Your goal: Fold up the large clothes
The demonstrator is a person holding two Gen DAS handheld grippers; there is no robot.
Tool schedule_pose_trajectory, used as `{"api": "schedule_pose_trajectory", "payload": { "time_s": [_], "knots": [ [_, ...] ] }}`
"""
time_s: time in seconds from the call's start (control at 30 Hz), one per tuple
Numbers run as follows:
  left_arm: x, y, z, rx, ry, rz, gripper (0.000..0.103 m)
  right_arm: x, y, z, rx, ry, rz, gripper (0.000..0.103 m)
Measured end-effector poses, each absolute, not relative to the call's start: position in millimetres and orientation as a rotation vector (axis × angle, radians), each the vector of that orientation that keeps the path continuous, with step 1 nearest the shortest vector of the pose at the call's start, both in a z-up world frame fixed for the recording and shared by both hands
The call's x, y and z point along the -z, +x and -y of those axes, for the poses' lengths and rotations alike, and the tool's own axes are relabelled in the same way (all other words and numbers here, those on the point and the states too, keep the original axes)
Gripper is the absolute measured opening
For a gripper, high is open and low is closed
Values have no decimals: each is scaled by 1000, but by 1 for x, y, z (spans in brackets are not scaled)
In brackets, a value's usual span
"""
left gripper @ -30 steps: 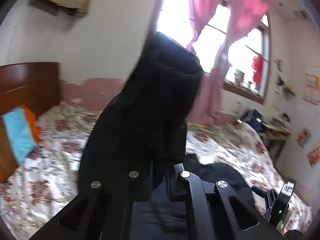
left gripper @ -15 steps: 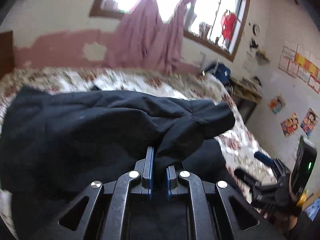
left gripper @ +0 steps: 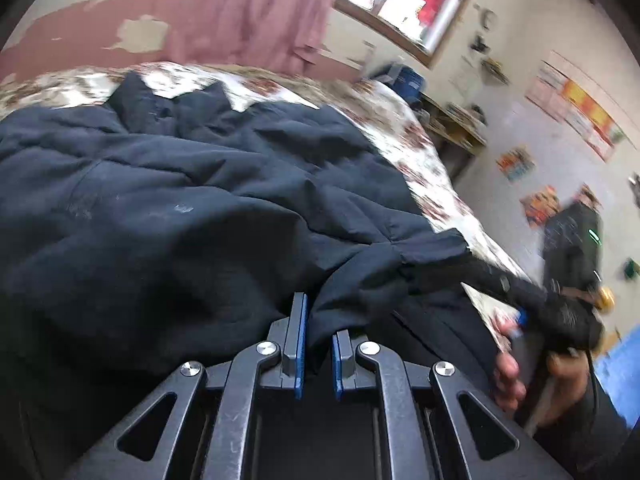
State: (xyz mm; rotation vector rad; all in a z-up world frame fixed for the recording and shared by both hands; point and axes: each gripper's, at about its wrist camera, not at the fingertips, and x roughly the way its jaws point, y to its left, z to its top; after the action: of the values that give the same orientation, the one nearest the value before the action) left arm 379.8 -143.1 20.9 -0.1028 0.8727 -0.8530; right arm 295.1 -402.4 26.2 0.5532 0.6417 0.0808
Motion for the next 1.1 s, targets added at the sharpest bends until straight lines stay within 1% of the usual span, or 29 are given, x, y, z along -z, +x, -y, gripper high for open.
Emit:
{"api": "schedule_pose_trajectory", "payload": {
  "time_s": [0.13,0.33,0.4,0.53,0.63,0.7,0.83,1.03,1.1],
  "knots": [
    [-22,372,134,950,-149,-857,11,-17,291,392,-225,681,-608,101],
    [-8,364,120,947,-204,-920,12,5,298,374,-255,767,-662,102],
    [0,363,116,938,-224,-937,13,10,301,371,-261,782,-679,102],
    [24,361,107,873,-317,-1050,14,16,303,359,-263,781,-723,102],
    [28,346,92,877,-370,-1021,14,17,301,354,-261,764,-762,102],
    [27,335,86,864,-346,-988,16,19,301,347,-250,723,-791,102],
    [26,330,83,821,-317,-997,17,15,302,331,-217,633,-833,102],
    [21,321,89,759,-239,-970,18,8,288,327,-224,659,-841,102],
    [19,318,87,755,-251,-966,19,8,281,336,-237,682,-841,102]
  ]
}}
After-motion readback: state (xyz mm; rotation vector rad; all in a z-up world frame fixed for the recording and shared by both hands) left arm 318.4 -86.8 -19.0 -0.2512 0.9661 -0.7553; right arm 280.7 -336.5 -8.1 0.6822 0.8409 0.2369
